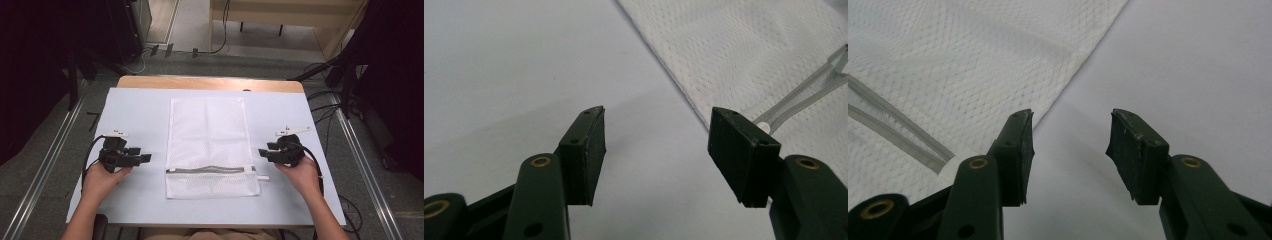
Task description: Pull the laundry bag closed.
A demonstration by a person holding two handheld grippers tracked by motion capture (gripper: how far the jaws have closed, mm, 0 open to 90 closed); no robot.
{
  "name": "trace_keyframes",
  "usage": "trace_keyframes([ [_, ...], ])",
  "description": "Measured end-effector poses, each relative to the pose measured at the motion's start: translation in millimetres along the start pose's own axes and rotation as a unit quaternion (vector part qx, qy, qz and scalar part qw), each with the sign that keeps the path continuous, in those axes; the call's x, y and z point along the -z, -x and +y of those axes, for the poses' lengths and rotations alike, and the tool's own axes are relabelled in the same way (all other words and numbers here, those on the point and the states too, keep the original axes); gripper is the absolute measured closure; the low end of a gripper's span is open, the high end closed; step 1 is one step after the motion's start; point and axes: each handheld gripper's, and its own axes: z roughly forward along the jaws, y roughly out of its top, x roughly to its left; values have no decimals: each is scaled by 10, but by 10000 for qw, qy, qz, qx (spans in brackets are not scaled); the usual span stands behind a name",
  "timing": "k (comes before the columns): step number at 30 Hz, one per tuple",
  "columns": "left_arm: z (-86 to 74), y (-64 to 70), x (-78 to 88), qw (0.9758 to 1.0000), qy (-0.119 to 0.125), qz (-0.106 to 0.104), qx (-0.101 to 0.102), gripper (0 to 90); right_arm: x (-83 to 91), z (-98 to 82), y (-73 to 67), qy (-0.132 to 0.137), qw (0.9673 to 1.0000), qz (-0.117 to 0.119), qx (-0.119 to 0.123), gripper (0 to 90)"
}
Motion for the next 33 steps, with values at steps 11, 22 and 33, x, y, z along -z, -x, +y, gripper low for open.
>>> trace_keyframes([
  [11, -4, -5, 15, 10000, 59, 15, -9, 417, 7, 16, -34, -108, 9999, 119, -34, 643],
  [22, 1, -4, 7, 10000, 50, -4, -13, 416, 10, 30, -115, -98, 9998, 175, 75, 634],
  [33, 14, -2, -11, 10000, 41, -23, -23, 413, 6, 30, -171, -67, 9996, 151, 208, 566],
])
